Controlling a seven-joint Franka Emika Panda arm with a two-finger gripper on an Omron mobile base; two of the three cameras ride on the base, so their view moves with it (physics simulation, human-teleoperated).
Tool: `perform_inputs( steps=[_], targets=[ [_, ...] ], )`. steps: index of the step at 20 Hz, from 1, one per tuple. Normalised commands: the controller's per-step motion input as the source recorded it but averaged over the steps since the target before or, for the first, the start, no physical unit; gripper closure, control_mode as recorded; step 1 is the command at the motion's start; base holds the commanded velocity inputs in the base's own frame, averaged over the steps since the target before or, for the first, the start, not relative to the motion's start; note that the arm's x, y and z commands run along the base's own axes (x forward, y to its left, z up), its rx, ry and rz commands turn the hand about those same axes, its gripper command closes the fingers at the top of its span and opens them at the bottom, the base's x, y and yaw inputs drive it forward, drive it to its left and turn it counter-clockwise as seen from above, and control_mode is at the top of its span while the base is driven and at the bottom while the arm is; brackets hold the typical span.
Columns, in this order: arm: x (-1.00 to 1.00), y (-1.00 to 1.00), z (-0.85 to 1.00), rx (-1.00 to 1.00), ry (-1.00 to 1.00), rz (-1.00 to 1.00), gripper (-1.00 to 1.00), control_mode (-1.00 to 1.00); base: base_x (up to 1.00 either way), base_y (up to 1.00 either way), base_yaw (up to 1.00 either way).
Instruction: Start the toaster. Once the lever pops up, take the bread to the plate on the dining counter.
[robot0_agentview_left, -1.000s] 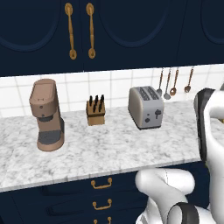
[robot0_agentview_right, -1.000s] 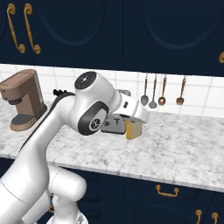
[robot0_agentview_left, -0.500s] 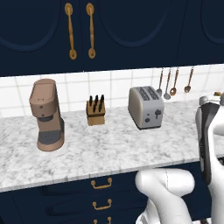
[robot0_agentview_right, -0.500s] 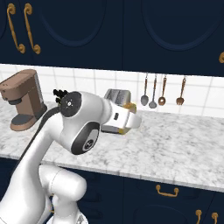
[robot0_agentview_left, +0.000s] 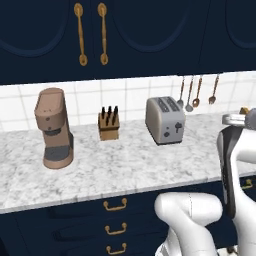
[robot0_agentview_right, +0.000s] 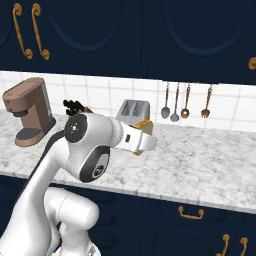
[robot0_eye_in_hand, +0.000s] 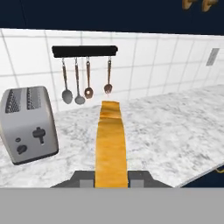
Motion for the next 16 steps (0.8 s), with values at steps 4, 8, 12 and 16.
perform_inputs(
  steps=[4, 8, 12, 16],
  targets=[
    [0.0, 0.0, 0.0, 0.0, 0.0, 0.0, 1.0, 1.0, -0.99, -0.15, -0.22],
    [0.0, 0.0, 0.0, 0.0, 0.0, 0.0, 1.0, 1.0, -0.19, 0.01, -0.96],
    [0.0, 0.0, 0.0, 0.0, 0.0, 0.0, 1.0, 1.0, 0.0, 0.0, -1.0],
    [0.0, 0.0, 0.0, 0.0, 0.0, 0.0, 1.0, 1.0, 0.0, 0.0, -1.0]
  ],
)
